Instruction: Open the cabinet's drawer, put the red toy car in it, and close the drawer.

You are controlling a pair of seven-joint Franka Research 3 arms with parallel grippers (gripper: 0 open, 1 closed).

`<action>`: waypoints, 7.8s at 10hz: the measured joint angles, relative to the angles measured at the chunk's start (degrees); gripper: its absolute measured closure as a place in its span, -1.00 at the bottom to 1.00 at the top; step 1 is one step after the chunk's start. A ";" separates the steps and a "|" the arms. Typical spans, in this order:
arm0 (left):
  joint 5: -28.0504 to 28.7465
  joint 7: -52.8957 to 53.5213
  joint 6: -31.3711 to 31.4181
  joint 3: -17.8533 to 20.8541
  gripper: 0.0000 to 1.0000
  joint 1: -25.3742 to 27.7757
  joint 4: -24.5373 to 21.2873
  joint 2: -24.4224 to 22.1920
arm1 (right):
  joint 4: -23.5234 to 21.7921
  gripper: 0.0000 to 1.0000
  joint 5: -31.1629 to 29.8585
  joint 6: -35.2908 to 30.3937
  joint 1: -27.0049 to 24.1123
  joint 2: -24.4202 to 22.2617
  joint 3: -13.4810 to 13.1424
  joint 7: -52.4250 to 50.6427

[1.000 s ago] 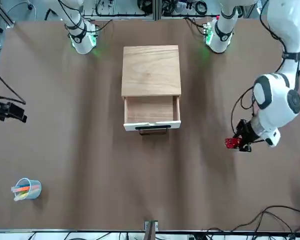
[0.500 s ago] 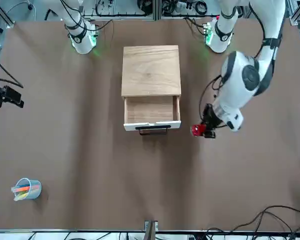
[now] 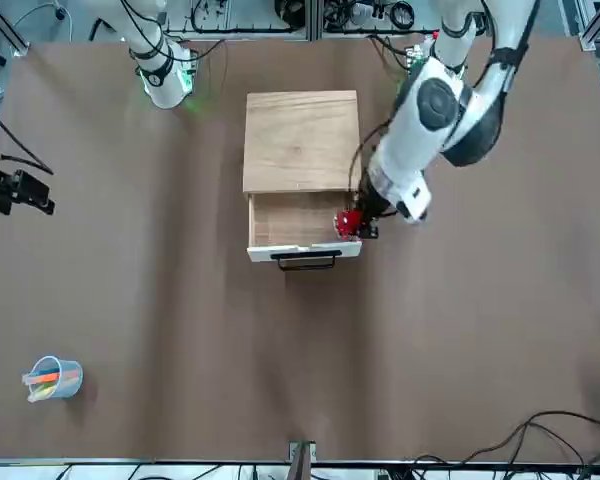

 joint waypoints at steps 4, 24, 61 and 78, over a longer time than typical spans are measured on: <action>2.85 -1.49 -0.06 -0.13 0.11 -4.61 2.29 5.57 | -0.02 -0.96 0.00 0.16 -0.03 0.00 0.37 0.00; 10.99 -1.21 -9.22 0.08 -0.98 -8.07 10.96 8.98 | -1.28 -0.94 -0.01 4.48 -1.22 1.62 0.52 -3.37; 0.86 123.64 -35.07 29.28 -0.96 5.76 10.62 -15.85 | -1.75 0.52 36.05 29.90 28.58 27.39 1.75 15.92; 0.87 123.64 -35.06 29.31 -0.97 5.79 10.63 -15.29 | -0.98 0.73 35.89 18.50 31.40 28.03 0.47 15.69</action>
